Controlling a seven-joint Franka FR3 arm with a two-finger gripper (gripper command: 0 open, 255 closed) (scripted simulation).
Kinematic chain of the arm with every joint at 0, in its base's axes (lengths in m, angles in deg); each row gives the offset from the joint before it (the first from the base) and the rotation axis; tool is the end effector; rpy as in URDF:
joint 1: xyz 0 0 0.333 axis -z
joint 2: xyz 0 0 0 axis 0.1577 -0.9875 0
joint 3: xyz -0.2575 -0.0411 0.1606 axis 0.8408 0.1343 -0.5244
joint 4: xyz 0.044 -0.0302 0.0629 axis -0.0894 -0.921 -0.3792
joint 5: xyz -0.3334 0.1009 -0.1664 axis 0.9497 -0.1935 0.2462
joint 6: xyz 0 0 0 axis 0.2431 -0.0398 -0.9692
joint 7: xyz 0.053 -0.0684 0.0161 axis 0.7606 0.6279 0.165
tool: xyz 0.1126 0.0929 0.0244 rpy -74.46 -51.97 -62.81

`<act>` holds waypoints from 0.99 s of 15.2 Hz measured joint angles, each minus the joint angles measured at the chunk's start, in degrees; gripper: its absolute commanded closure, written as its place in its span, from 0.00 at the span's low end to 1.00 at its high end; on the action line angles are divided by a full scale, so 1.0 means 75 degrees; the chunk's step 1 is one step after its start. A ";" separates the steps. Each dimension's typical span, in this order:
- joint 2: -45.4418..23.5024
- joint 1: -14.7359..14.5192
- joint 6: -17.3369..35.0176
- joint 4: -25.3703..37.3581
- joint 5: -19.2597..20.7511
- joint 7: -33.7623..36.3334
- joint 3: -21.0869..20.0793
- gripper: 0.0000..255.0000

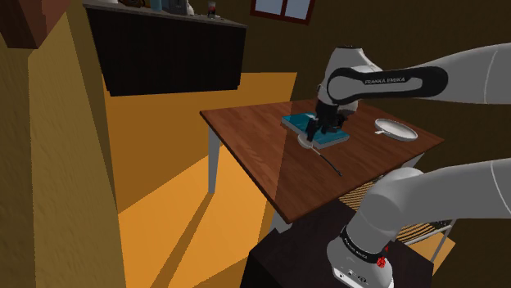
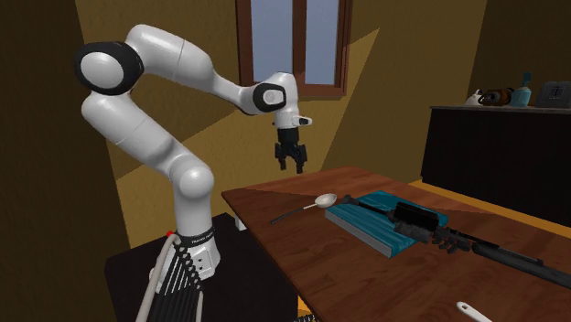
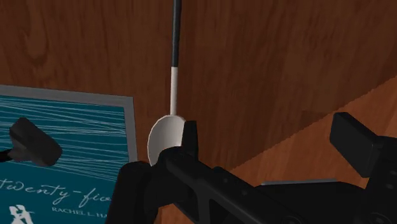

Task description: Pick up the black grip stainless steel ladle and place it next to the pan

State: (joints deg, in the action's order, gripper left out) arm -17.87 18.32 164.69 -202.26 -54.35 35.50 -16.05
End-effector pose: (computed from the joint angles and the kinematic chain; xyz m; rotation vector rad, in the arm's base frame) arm 0.3168 -0.1309 0.4088 3.0374 -0.1402 0.0381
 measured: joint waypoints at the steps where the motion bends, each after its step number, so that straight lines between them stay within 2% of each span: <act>1: -0.0204 0.0102 0.0245 -0.0040 0.0086 -0.0003 0.0125 0.00; 8: -0.1343 0.0790 0.1819 -0.0446 0.0624 0.0026 0.0910 0.00; 15: -0.2098 0.0862 0.2821 -0.0689 0.0764 0.0068 0.1136 0.00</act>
State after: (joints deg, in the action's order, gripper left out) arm -33.60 24.78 185.84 -207.43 -48.62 36.01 -7.53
